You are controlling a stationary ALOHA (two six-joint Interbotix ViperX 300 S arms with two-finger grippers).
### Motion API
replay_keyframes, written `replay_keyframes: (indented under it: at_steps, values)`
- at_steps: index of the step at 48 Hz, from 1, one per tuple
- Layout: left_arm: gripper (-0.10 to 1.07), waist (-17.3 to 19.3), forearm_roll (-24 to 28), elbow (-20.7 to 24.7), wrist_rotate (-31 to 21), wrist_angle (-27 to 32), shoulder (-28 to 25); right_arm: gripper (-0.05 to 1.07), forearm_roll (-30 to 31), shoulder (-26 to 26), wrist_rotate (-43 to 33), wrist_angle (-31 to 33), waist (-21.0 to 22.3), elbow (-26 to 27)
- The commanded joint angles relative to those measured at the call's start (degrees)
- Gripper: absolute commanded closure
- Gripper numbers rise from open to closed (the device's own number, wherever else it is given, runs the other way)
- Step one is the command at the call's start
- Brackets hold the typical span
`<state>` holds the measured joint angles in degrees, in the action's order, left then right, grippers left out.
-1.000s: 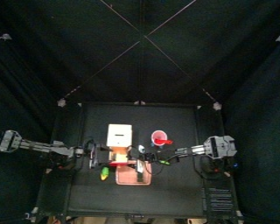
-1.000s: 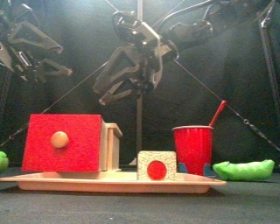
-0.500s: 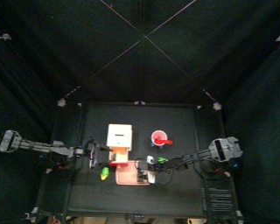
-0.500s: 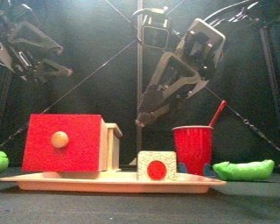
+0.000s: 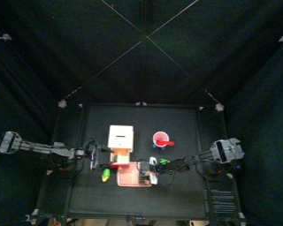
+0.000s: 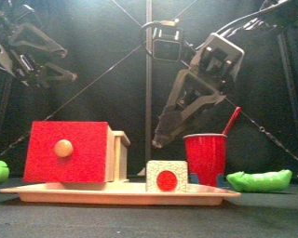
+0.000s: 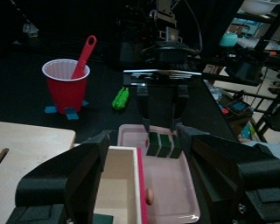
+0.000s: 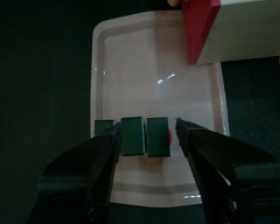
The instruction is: Grab sushi piece off plate
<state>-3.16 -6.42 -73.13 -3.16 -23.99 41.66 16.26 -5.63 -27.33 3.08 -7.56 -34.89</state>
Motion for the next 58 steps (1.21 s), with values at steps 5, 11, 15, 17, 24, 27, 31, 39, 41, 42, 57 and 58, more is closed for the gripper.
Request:
replay_keyframes:
  at_steps: [5,11,15,17,24,27,31,39,41,42,57,58]
  values:
    - [0.02,0.2,0.0,0.6,0.1,-0.5,-0.1,0.19,-0.1,0.1,0.1,0.4,1.1,1.2]
    - [0.02,0.3,0.0,0.5,0.1,-0.5,-0.1,0.24,-0.1,-0.3,0.1,0.7,1.6,1.2]
    - [0.02,0.4,0.0,0.5,0.1,-0.5,-0.1,0.26,-0.1,-0.3,0.0,0.7,1.8,1.2]
    - [0.02,0.4,0.0,0.5,0.1,-0.5,0.0,0.26,-0.1,-0.3,0.0,0.7,1.8,1.3]
    - [0.02,0.4,0.0,0.5,0.1,-0.5,-0.1,0.26,-0.1,-0.3,-0.1,0.7,1.8,1.3]
    - [0.02,0.4,0.0,0.4,0.1,-0.5,-0.1,0.26,-0.1,-0.3,-0.1,0.7,1.7,1.3]
    - [0.02,0.4,0.0,0.4,0.1,-0.5,-0.1,0.26,-0.1,-0.4,-0.1,0.7,1.3,1.6]
    - [0.02,0.4,0.0,0.4,0.1,-0.5,-0.1,0.26,-0.1,-1.1,-0.2,0.8,1.3,2.0]
    - [0.02,0.4,0.0,0.5,0.1,-0.5,-0.1,0.26,-0.4,-1.3,-0.2,0.7,1.3,2.1]
    - [0.02,0.4,0.0,0.5,0.1,-0.5,-0.1,0.26,-0.5,-1.6,-0.1,0.8,1.3,2.2]
    - [0.02,0.4,0.0,0.4,0.1,-0.5,-0.1,0.26,-1.0,-2.5,-0.1,0.8,1.3,2.3]
    - [0.02,0.4,0.0,0.4,0.1,-0.5,-0.1,0.26,-1.0,-2.5,-0.1,0.8,1.3,2.3]
